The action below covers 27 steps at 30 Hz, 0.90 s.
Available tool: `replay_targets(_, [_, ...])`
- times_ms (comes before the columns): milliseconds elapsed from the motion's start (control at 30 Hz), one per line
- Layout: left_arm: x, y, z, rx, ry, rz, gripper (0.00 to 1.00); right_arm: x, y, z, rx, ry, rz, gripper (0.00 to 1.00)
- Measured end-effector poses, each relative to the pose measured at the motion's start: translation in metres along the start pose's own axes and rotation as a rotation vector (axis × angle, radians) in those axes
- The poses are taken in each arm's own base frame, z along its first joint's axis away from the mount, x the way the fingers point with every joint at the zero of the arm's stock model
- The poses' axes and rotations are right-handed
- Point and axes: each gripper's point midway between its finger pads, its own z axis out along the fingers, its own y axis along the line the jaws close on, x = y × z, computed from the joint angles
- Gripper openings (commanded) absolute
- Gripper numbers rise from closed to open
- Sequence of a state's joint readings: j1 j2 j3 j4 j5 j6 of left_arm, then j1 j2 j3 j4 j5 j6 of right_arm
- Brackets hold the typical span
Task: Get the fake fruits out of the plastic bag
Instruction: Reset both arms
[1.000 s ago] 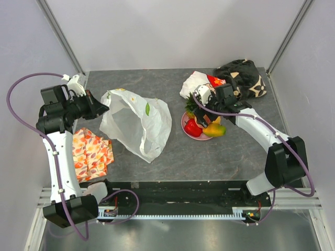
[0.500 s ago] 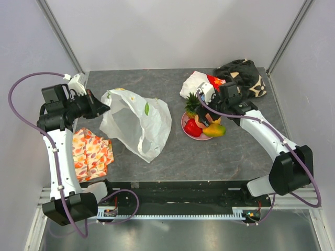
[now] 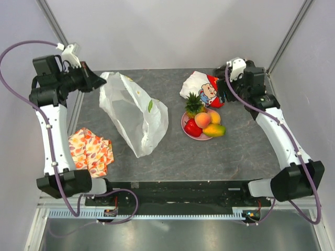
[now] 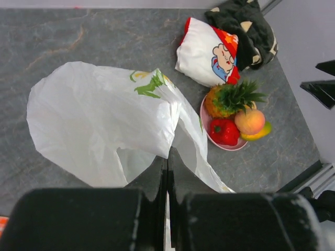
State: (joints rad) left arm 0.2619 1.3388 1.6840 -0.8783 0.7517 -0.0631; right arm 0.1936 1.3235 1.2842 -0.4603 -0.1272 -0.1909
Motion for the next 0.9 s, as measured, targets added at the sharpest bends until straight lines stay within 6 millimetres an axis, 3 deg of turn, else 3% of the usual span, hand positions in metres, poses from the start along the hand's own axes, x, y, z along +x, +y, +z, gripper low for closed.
replay_targets(100, [-0.027,-0.006,0.015,0.042,-0.018,0.04,0.02,-0.007,-0.023,0.012,0.082,0.011,0.056,0.98])
replay_targets(233, [-0.058,-0.028,0.039,0.116,-0.04,0.114,0.02,-0.006,-0.035,0.02,0.145,0.026,0.094,0.98])
replay_targets(400, [-0.083,-0.069,0.049,0.2,-0.091,0.214,0.02,-0.008,-0.034,0.02,0.149,0.018,0.118,0.98])
replay_targets(500, [-0.088,-0.086,0.045,0.223,-0.114,0.254,0.08,-0.009,-0.03,0.02,0.129,0.011,0.135,0.98])
replay_targets(600, [-0.08,-0.086,0.04,0.213,-0.113,0.262,0.35,-0.011,-0.028,0.018,0.121,0.003,0.144,0.98])
replay_targets(633, [-0.074,-0.084,0.039,0.209,-0.102,0.259,0.58,-0.012,-0.028,0.018,0.121,0.002,0.145,0.98])
replay_targets(667, [-0.065,-0.082,0.039,0.205,-0.084,0.249,0.69,-0.012,-0.028,0.017,0.121,0.0,0.147,0.98])
replay_targets(700, [-0.055,-0.078,0.04,0.199,-0.066,0.242,0.98,-0.012,-0.028,0.017,0.122,-0.001,0.148,0.98])
replay_targets(800, [-0.024,-0.064,0.046,0.165,0.007,0.191,0.99,-0.012,-0.028,0.017,0.123,-0.002,0.154,0.98])
replay_targets(900, [-0.011,-0.051,0.05,0.116,0.044,0.164,0.99,-0.013,-0.029,0.018,0.131,-0.007,0.17,0.98])
